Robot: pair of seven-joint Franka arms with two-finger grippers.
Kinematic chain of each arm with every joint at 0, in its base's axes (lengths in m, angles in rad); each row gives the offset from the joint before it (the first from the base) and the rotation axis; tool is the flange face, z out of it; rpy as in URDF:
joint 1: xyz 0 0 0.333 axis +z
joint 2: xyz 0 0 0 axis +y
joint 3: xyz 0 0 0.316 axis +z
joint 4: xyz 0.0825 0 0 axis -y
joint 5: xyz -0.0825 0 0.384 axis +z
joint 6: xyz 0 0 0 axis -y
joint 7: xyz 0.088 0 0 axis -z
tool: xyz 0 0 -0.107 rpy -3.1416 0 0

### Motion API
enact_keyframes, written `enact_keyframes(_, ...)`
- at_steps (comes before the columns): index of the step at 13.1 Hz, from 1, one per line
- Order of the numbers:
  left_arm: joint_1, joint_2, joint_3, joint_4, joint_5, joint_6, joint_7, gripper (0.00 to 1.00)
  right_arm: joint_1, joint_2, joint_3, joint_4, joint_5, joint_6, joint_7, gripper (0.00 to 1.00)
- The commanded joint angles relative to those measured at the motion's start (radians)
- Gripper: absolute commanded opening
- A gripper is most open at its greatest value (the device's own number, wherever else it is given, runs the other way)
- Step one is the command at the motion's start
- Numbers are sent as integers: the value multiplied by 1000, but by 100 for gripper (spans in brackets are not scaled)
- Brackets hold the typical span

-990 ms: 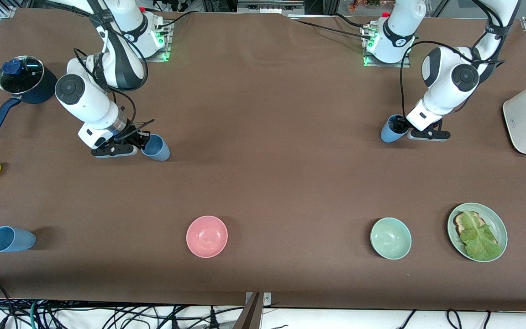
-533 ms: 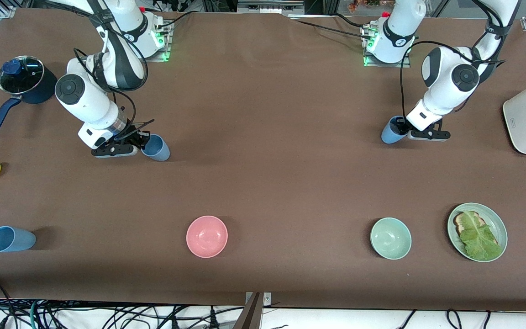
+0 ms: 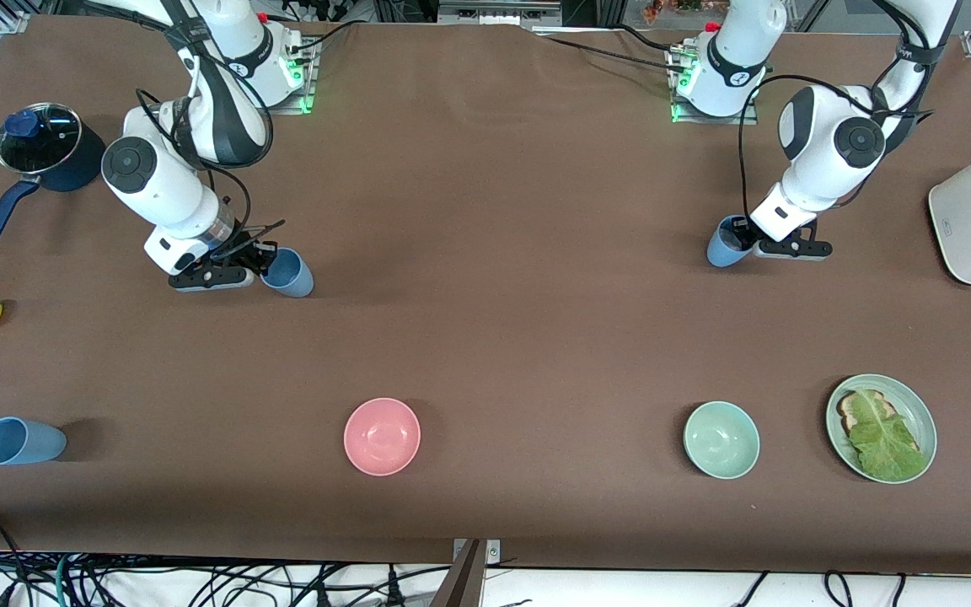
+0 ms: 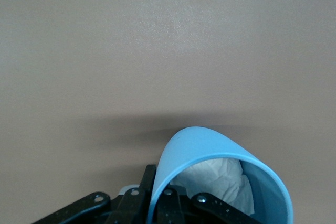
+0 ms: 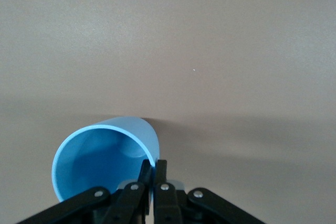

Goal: Stack blue cups with both arms
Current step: 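Lift both blue cups and carry them toward each other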

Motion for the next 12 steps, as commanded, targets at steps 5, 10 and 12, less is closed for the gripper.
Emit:
enact_keyframes(5, 10, -91, -42, 75, 11, -91, -79, 0, 2, -45, -3, -5, 2, -16, -5, 0)
enact_keyframes(10, 2, -89, -218, 194, 9, -162, -386, 0, 2, -58, -5, 70, 2, -133, -6, 0)
enact_keyframes(12, -1, -81, -277, 225, 9, -165, -482, 0, 2, -58, -5, 134, 2, -222, -6, 0)
